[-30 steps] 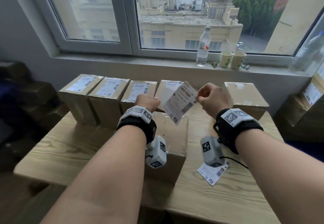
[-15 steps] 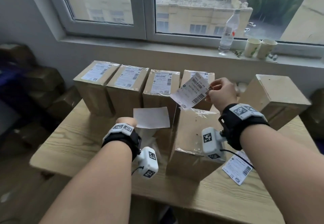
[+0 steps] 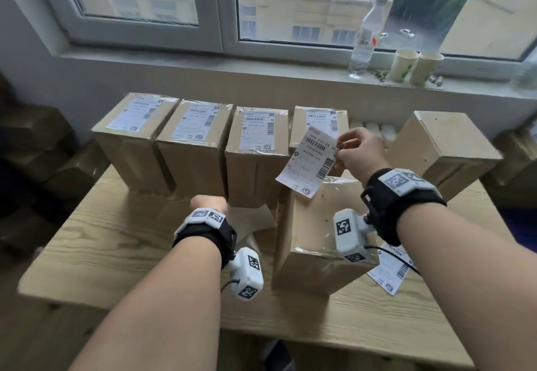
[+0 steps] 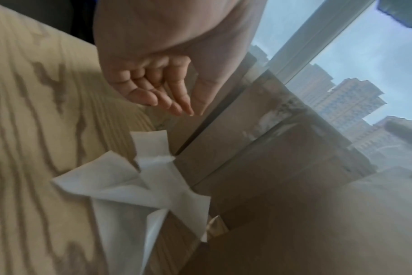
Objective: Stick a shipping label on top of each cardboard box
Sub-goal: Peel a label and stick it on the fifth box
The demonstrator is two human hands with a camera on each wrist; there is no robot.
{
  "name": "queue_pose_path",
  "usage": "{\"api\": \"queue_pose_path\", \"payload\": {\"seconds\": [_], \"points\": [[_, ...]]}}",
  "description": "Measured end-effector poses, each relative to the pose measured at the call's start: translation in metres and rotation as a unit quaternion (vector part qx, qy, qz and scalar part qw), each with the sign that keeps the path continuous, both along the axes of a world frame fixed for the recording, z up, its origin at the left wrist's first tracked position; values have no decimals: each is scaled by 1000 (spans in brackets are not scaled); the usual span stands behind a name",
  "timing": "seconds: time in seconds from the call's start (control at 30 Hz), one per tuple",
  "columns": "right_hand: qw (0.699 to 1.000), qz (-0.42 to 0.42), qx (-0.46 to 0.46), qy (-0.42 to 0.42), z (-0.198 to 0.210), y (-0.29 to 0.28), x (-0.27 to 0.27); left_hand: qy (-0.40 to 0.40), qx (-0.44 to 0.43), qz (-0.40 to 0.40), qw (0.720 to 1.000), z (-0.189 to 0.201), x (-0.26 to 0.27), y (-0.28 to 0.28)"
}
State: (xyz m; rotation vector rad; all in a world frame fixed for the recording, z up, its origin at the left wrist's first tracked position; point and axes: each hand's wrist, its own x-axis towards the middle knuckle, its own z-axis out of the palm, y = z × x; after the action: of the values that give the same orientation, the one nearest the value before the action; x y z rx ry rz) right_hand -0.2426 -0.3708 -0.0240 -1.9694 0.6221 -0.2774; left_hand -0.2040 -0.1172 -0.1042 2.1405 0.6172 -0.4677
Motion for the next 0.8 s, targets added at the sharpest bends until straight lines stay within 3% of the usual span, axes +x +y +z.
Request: {"api": "queue_pose_path", "payload": {"seconds": [0.13, 0.23, 0.33, 0.4, 0.8], "points": [[1000, 16, 7, 2, 12, -4, -6, -107, -57, 39, 992, 33, 11, -19], [999, 33, 13, -4, 24, -7, -15, -169, -113, -39, 978, 57, 7, -39], [998, 54, 24, -5, 33, -11, -24, -125, -167, -177, 962, 82, -8, -61], [997, 66, 36, -9, 37, -12, -31, -99, -159, -223, 957, 89, -14, -69], [993, 69, 97, -20, 38, -20, -63, -9, -205, -258, 944, 90, -35, -85]]}}
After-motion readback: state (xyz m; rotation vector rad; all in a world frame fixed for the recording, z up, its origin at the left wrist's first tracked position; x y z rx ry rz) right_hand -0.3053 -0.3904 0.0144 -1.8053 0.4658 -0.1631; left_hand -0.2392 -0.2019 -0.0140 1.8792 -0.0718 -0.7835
